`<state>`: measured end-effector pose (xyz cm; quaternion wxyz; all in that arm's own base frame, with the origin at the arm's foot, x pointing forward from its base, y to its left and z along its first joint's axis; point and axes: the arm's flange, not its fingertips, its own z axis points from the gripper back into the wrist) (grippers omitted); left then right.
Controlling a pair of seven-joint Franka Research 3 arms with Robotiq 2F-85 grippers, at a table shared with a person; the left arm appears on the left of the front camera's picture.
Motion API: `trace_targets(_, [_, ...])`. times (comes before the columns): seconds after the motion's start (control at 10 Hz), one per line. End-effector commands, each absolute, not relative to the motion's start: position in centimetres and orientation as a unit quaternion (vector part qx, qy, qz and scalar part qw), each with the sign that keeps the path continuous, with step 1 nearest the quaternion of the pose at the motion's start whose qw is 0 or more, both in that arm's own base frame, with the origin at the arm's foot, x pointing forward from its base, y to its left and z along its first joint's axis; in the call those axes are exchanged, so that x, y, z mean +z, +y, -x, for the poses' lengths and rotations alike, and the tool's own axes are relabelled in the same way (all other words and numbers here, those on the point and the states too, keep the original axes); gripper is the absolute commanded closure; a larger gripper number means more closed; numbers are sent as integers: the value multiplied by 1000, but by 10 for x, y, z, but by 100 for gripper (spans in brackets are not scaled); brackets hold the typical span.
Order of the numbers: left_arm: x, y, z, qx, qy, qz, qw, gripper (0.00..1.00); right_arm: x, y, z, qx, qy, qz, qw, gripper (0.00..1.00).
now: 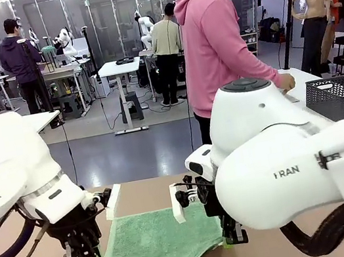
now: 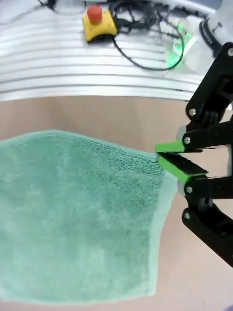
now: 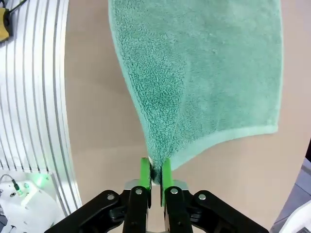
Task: Fold the towels and place them in the basket.
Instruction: When a person lays out a Towel with hook on the table, fold it in half twice.
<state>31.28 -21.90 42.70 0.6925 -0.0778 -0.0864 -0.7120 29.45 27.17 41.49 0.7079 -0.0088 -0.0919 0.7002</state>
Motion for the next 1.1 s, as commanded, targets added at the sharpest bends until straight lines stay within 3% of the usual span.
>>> trace_targets(0.0, [431, -210, -320, -698, -91, 76, 706, 100, 419, 275, -314, 693, -87, 8, 716, 100])
trace_targets(0.4, [446, -203, -384, -683, -81, 90, 720, 100, 423, 287, -380, 678, -66, -4, 732, 100])
trace_targets(1.0, [419, -192, -485, -657, -27, 119, 744, 100, 397, 283, -468, 646, -14, -5, 763, 100])
